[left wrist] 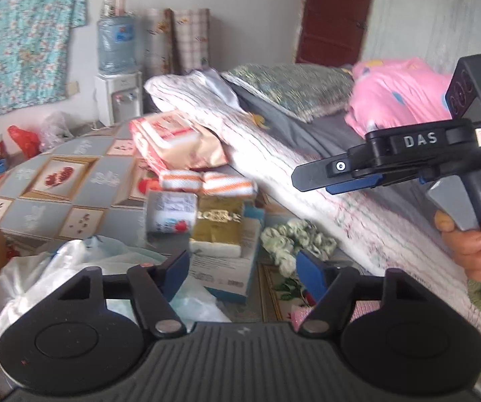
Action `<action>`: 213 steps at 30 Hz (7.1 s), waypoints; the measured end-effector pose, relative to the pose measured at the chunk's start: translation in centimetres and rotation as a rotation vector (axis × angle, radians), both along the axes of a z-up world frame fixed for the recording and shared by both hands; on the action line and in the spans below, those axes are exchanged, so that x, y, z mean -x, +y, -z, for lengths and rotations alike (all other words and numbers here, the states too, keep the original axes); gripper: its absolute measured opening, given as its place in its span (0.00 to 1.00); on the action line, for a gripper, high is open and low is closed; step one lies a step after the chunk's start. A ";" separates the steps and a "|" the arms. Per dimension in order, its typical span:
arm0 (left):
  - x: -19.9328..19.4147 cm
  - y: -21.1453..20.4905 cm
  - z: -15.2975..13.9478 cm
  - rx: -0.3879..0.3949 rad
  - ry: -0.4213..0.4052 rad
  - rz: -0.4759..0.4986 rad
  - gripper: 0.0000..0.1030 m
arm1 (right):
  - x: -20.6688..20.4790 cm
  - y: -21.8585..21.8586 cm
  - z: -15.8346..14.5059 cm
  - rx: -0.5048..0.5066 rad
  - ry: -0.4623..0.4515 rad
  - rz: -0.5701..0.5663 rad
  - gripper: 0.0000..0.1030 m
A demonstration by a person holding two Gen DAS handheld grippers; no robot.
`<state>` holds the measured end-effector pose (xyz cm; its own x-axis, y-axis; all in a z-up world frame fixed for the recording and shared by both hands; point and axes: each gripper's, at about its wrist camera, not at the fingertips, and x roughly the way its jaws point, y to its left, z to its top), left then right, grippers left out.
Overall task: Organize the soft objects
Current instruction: 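Move the right gripper to the pink knitted sponge on the table, then grasp the pink knitted sponge edge with the right gripper, then lift the sponge with the right gripper and carry it over the box, then lower the sponge into the box beside the plush toy and open the right gripper, then withdraw the right gripper from the box back toward the table items, then move the right gripper to the white-and-blue carton under the gold pack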
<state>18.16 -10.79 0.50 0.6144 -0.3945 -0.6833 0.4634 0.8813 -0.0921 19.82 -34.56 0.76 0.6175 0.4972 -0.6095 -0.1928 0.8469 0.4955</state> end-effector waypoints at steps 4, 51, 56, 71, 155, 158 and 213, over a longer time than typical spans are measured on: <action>0.3 -1.4 1.0 -0.012 0.041 0.073 0.62 | 2.2 -1.0 1.2 -0.016 0.025 0.007 0.75; 3.4 -3.6 8.0 0.094 0.375 0.086 0.55 | 7.3 -0.1 9.3 -0.042 0.168 0.003 0.47; 3.5 -3.3 7.7 0.087 0.356 0.074 0.55 | 7.7 0.0 9.0 -0.052 0.155 0.010 0.41; 8.2 2.4 -1.0 0.192 0.083 0.008 0.56 | 10.3 5.4 -1.5 0.002 -0.084 -0.097 0.38; 24.4 40.0 -5.3 0.250 -0.199 -1.083 0.77 | -3.3 55.3 7.8 0.007 0.565 -0.744 0.33; 24.3 39.6 -5.1 0.258 -0.192 -1.072 0.78 | -3.4 54.7 7.1 0.003 0.564 -0.749 0.46; -1.1 -0.9 0.0 -0.246 0.020 0.128 0.79 | 0.3 3.0 7.8 -0.220 0.180 -0.028 0.44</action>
